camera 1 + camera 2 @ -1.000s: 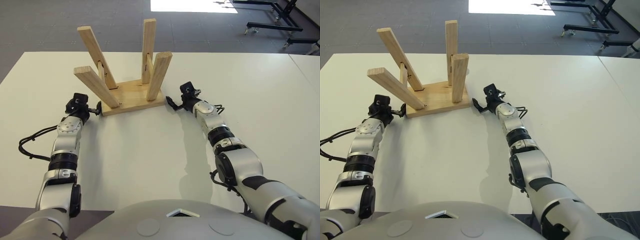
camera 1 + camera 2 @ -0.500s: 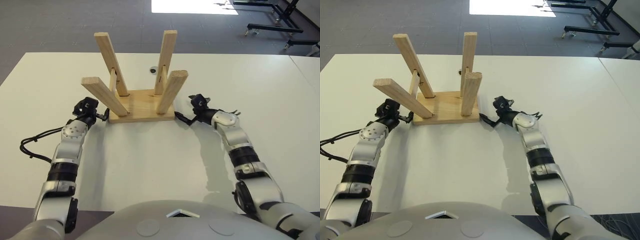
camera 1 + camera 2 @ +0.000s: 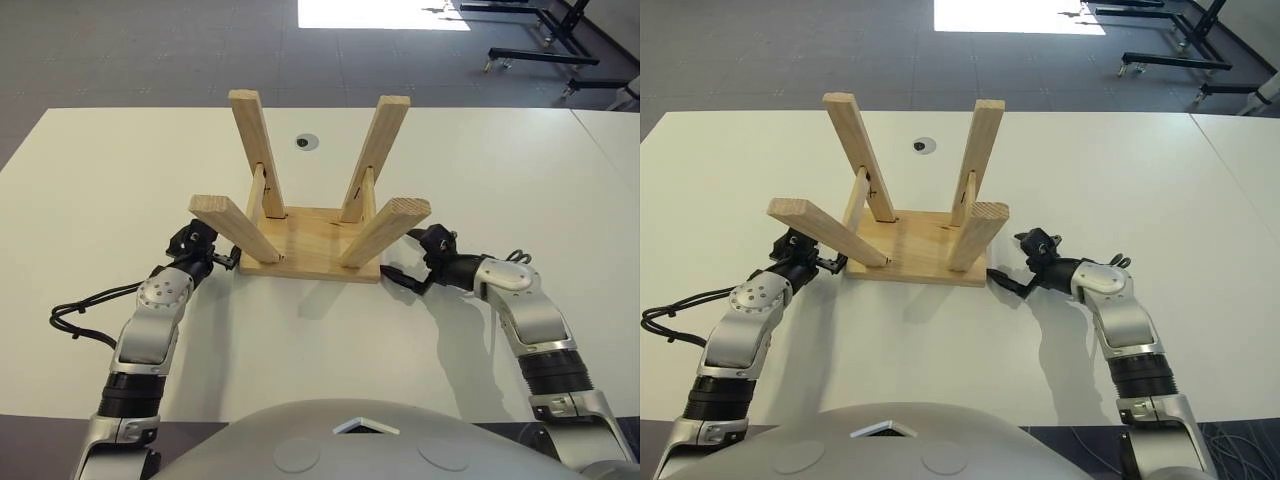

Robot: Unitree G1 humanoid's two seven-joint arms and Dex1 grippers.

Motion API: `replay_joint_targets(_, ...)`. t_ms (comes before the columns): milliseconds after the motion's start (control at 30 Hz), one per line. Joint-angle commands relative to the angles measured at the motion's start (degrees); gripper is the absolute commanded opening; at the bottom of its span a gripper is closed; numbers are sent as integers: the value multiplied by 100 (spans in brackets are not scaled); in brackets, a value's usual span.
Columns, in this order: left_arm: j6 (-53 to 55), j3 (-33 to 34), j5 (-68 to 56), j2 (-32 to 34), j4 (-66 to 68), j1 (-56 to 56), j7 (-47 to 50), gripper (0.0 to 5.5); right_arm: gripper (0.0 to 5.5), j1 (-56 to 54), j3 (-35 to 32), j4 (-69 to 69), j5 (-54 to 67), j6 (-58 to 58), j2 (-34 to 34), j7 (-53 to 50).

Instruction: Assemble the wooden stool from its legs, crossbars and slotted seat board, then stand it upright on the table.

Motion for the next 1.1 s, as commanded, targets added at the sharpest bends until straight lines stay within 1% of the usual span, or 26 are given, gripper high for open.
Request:
replay_joint_targets(33, 79, 622, -341, 517, 134, -142, -426, 483, 540, -377, -317, 382, 146, -159, -323, 144)
replay_joint_targets(100, 20, 798, -542, 829, -32, -43, -842, 483, 540, -523, -401, 634, 104, -341, -510, 208)
replay_joint_targets(167, -38, 1162, -927, 1232, -409, 164, -1436, 483, 540, -714, -607, 911, 162, -523, -721, 284)
replay_joint_targets(267, 138, 2496, -2577, 1691, -1031, 550, -2831, 483, 540, -912, -1150, 1137, 764, -524, -1042, 827)
replay_joint_targets(300, 89, 3139, -3244, 1867, -1092, 727, -3518, 483, 540, -907, -1428, 1050, 1188, -383, -1190, 1231)
replay_joint_targets(333, 186, 3744, -3777, 2152, -878, 874, -4223, 483, 540, -922, -1739, 1031, 1636, -251, -1389, 1707)
replay_joint_targets(367, 211, 4178, -4094, 2417, -551, 939, -4749, 483, 540, -947, -1997, 1037, 2017, -111, -1584, 2136)
replay_joint_targets(433, 393, 4537, -4492, 2923, -95, 924, -5535, 483, 540, -1175, -2361, 1013, 2674, 338, -1892, 2663)
replay_joint_targets(533, 731, 4287, -4949, 3522, -455, 633, -6109, 483, 540, -1423, -2381, -44, 3650, 1138, -2041, 3047)
replay_joint_targets(633, 579, 3545, -4798, 3717, -419, 57, -6274, 483, 540, -1381, -2151, -941, 4064, 1437, -1898, 2980)
replay_joint_targets(700, 353, 2750, -4490, 3633, -339, -301, -6418, 483, 540, -1202, -1890, -1450, 4185, 1537, -1710, 2845)
replay_joint_targets(767, 39, 2219, -4107, 3511, -98, -480, -6513, 483, 540, -961, -1663, -1597, 4008, 1431, -1642, 2873)
replay_joint_targets(867, -142, 1813, -3963, 3362, 234, -791, -6610, 483, 540, -658, -1533, -1557, 3767, 1222, -1697, 3009)
replay_joint_targets(967, -230, 1412, -3839, 3140, 348, -1151, -6550, 483, 540, -614, -1350, -1694, 3674, 1171, -1486, 2763)
replay_joint_targets(1100, -28, 1305, -4076, 2916, 241, -1398, -6392, 483, 540, -663, -1145, -1782, 3604, 1068, -1152, 2394)
